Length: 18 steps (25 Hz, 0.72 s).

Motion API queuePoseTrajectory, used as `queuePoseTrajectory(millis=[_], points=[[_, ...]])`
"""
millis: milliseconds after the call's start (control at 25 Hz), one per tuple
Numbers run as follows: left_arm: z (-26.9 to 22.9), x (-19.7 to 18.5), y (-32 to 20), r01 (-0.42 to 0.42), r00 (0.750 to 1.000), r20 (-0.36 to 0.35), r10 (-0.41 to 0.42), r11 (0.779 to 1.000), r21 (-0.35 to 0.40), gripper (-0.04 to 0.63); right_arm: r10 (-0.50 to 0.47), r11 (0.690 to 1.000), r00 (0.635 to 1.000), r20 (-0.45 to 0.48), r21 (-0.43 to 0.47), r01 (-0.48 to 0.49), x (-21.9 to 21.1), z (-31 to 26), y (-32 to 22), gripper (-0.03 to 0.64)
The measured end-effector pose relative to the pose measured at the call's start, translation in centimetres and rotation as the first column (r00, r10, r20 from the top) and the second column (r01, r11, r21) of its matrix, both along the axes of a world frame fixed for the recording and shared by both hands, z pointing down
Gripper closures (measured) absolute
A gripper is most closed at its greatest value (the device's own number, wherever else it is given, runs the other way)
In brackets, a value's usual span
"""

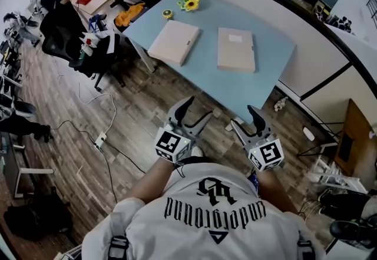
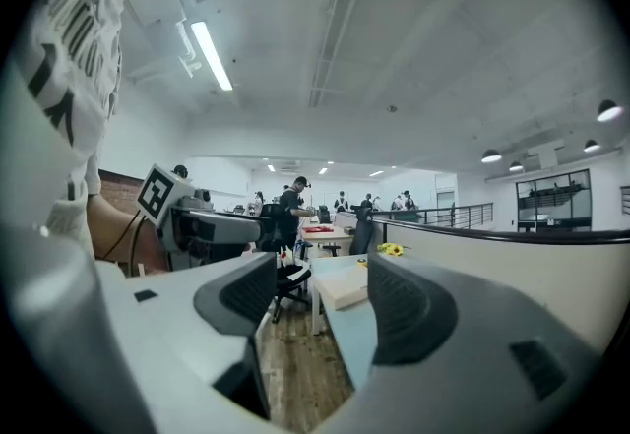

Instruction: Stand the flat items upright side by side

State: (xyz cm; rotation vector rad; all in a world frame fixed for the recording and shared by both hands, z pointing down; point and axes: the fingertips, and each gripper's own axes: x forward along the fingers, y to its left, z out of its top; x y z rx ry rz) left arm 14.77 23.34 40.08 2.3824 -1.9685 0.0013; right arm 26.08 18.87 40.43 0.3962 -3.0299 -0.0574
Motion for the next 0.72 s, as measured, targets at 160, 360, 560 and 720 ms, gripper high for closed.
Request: queuePoseTrajectory(millis=[160,360,560,720], points=[[-0.9,-3.1,-0.8,-0.030,0.999,0.017,0.030,1.000,0.001,0.284,0.020,1.000,1.000,-0.004,0.009,-0.020,-3.3,-0.7,-0.7,0.322],[-0.6,-5.9,-1.6,-0.043,0.999,0.012,0.043,0.999,-0.005,0.282,0.039,0.999,0.999,-0.015,-0.005,-0.039,-6.1,-0.1,-1.3,0.318],[0.3,-7.3,-2.5,-0.047,0.999,0.002,0.047,0.999,-0.021,0.279,0.046,0.999,0.998,-0.030,-0.011,-0.046,-7.5,0.3,-2.3,0.318],[0.5,-7.8,-3.6,-0.046,0.999,0.010,0.046,0.999,-0.025,0.273,0.039,0.999,0.999,-0.033,-0.010,-0.039,-8.5,0.5,-3.5,0.318]])
